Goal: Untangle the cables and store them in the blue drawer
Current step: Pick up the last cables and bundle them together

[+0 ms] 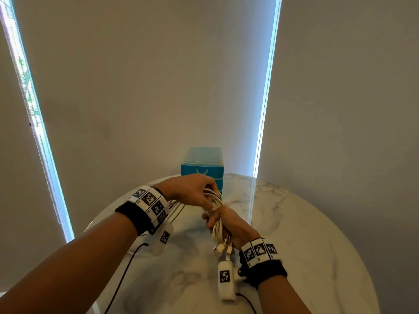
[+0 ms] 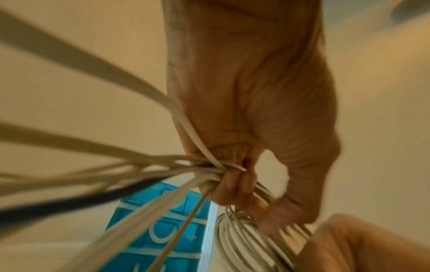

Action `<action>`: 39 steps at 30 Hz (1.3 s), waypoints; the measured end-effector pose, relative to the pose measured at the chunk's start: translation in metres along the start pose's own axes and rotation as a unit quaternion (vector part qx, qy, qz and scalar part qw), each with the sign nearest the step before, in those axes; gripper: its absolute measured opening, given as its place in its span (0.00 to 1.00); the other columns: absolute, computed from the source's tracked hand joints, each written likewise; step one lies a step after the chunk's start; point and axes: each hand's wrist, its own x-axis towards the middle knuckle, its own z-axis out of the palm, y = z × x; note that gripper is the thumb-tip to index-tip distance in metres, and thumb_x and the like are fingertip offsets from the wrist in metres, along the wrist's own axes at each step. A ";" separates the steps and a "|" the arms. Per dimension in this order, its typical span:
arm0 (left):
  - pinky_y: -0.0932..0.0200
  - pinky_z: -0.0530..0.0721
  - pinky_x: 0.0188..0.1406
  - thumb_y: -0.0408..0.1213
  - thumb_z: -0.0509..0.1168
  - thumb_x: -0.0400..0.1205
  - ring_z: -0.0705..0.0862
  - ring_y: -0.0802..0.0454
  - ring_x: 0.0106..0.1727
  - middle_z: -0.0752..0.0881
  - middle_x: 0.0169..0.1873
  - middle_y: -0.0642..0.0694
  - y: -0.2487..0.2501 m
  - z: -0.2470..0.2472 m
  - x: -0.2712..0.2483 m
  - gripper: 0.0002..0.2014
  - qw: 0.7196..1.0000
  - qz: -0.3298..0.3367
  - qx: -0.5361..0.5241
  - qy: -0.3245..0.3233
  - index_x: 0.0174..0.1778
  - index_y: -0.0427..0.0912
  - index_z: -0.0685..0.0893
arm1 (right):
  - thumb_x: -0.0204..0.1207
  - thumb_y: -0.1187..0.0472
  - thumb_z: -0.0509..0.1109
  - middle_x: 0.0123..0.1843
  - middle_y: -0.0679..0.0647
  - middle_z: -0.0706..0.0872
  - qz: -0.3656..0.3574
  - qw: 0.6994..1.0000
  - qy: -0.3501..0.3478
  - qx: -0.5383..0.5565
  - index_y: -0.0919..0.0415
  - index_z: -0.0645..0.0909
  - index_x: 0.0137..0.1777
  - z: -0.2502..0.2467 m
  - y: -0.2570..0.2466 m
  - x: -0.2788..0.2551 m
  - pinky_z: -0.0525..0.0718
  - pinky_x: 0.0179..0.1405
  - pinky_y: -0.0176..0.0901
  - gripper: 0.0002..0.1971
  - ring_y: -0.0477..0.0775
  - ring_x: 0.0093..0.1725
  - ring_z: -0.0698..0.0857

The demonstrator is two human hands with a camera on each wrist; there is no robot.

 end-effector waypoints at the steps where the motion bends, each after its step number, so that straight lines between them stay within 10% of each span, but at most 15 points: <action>1: 0.51 0.91 0.59 0.39 0.81 0.81 0.89 0.49 0.56 0.88 0.57 0.48 -0.001 0.003 0.002 0.25 0.999 0.019 -0.011 0.037 0.70 0.51 0.78 | 0.73 0.81 0.63 0.54 0.60 0.87 0.007 1.000 -0.002 -0.007 0.61 0.81 0.59 -0.001 0.000 0.001 0.83 0.32 0.39 0.20 0.51 0.39 0.84; 5: 0.54 0.88 0.64 0.36 0.80 0.80 0.79 0.56 0.65 0.75 0.68 0.50 0.000 0.006 0.009 0.31 0.990 0.082 0.031 0.108 0.72 0.66 0.77 | 0.70 0.82 0.60 0.49 0.58 0.87 0.019 1.000 0.005 -0.004 0.61 0.80 0.57 0.000 -0.001 0.000 0.83 0.30 0.39 0.21 0.51 0.37 0.83; 9: 0.47 0.88 0.65 0.38 0.78 0.82 0.85 0.45 0.61 0.74 0.73 0.48 0.006 0.010 0.014 0.20 0.975 0.071 0.190 0.094 0.69 0.61 0.89 | 0.68 0.83 0.58 0.43 0.58 0.84 0.006 1.000 0.000 -0.021 0.64 0.82 0.48 0.002 -0.004 -0.007 0.81 0.30 0.39 0.18 0.52 0.37 0.82; 16: 0.53 0.80 0.41 0.44 0.75 0.84 0.90 0.45 0.48 0.89 0.53 0.49 0.028 0.007 0.035 0.07 0.915 -0.003 0.332 0.231 0.56 0.55 0.95 | 0.62 0.75 0.63 0.40 0.60 0.82 -0.061 0.995 0.018 -0.076 0.60 0.76 0.39 0.000 -0.009 -0.011 0.80 0.40 0.46 0.11 0.56 0.41 0.81; 20: 0.54 0.75 0.37 0.41 0.74 0.86 0.90 0.46 0.43 0.89 0.48 0.50 0.044 0.000 0.052 0.02 0.894 0.023 0.353 0.276 0.52 0.53 0.92 | 0.74 0.81 0.59 0.39 0.59 0.92 -0.126 0.990 0.023 -0.057 0.65 0.78 0.49 -0.004 -0.012 -0.011 0.92 0.57 0.61 0.14 0.61 0.45 0.91; 29: 0.57 0.69 0.28 0.60 0.69 0.88 0.76 0.51 0.24 0.84 0.37 0.50 0.044 0.005 0.063 0.17 0.812 0.199 0.471 0.281 0.49 0.48 0.85 | 0.93 0.58 0.67 0.54 0.58 0.96 -0.119 0.989 -0.033 -0.079 0.63 0.83 0.70 -0.038 -0.009 -0.025 0.86 0.40 0.48 0.12 0.51 0.35 0.86; 35: 0.55 0.70 0.36 0.68 0.39 0.79 0.85 0.46 0.32 0.87 0.31 0.49 0.038 -0.007 0.053 0.37 0.867 0.107 0.442 0.202 0.39 0.49 0.89 | 0.94 0.50 0.64 0.30 0.48 0.76 -0.083 0.988 -0.076 -0.107 0.65 0.86 0.65 -0.035 -0.010 -0.028 0.77 0.25 0.39 0.18 0.46 0.24 0.72; 39: 0.55 0.73 0.33 0.64 0.63 0.81 0.81 0.47 0.28 0.75 0.21 0.52 0.024 -0.015 0.049 0.26 0.890 0.070 0.414 0.178 0.25 0.49 0.76 | 0.86 0.27 0.61 0.26 0.49 0.72 -0.073 0.986 -0.072 -0.134 0.61 0.85 0.47 -0.021 -0.017 -0.033 0.72 0.19 0.38 0.34 0.46 0.21 0.69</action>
